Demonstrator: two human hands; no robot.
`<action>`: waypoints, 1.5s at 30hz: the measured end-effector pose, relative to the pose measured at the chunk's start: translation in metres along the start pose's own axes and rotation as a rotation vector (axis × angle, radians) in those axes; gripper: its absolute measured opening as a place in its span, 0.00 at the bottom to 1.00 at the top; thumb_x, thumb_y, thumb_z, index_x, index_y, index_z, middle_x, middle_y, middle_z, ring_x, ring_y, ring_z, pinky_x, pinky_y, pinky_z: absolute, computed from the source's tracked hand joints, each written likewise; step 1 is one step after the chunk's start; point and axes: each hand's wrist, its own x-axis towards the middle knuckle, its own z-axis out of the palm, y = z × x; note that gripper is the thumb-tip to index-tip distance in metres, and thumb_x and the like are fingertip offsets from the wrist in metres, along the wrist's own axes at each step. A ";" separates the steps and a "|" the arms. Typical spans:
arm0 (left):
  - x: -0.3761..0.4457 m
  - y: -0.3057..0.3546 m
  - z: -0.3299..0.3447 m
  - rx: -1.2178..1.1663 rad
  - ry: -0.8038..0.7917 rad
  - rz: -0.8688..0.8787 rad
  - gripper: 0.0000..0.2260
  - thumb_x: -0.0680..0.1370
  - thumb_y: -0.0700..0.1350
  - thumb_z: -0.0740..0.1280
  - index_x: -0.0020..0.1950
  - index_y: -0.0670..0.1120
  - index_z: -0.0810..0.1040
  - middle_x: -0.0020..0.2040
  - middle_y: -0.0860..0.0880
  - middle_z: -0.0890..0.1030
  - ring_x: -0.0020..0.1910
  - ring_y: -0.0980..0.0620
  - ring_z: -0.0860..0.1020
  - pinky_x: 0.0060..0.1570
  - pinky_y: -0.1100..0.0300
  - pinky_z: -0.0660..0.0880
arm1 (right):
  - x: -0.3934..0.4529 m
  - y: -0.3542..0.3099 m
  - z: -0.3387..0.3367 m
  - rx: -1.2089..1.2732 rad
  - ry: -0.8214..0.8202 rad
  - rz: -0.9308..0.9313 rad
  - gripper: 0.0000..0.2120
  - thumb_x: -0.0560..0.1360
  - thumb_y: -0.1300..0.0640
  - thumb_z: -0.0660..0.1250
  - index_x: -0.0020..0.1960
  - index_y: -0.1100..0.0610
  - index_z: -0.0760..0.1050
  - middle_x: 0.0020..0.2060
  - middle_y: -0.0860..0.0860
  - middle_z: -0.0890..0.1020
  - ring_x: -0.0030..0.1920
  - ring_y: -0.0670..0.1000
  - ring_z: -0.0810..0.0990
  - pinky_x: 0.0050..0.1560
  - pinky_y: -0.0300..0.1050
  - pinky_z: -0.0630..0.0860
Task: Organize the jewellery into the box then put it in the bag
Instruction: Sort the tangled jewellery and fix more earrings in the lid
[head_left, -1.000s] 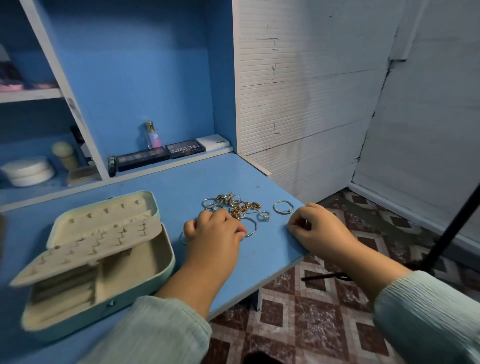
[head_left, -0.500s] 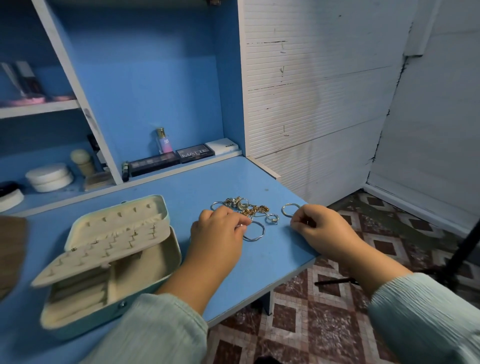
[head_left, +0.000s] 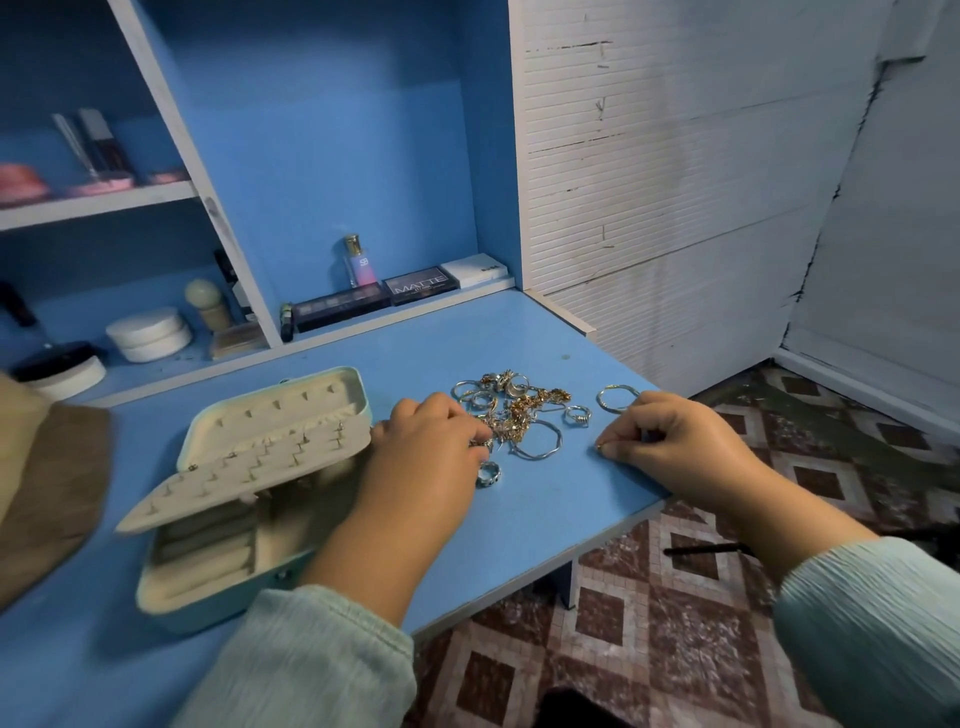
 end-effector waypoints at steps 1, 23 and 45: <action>-0.001 0.000 -0.001 0.022 -0.001 0.004 0.13 0.81 0.52 0.58 0.63 0.59 0.74 0.62 0.58 0.69 0.62 0.52 0.63 0.57 0.57 0.59 | 0.000 0.000 0.000 0.011 0.002 -0.002 0.11 0.69 0.58 0.74 0.33 0.44 0.79 0.39 0.47 0.78 0.40 0.43 0.73 0.42 0.38 0.69; 0.024 0.031 0.004 0.124 -0.092 -0.106 0.10 0.78 0.53 0.60 0.53 0.58 0.80 0.59 0.51 0.69 0.60 0.47 0.63 0.55 0.53 0.61 | -0.001 0.003 0.002 0.020 0.016 0.005 0.11 0.69 0.57 0.74 0.34 0.42 0.79 0.41 0.46 0.79 0.39 0.42 0.73 0.40 0.34 0.69; 0.008 0.019 0.015 -0.509 -0.057 -0.075 0.12 0.80 0.47 0.61 0.39 0.61 0.73 0.42 0.62 0.70 0.58 0.52 0.70 0.62 0.53 0.65 | -0.004 0.005 0.002 0.029 0.044 -0.049 0.11 0.71 0.57 0.71 0.36 0.42 0.76 0.40 0.48 0.80 0.42 0.51 0.76 0.44 0.46 0.73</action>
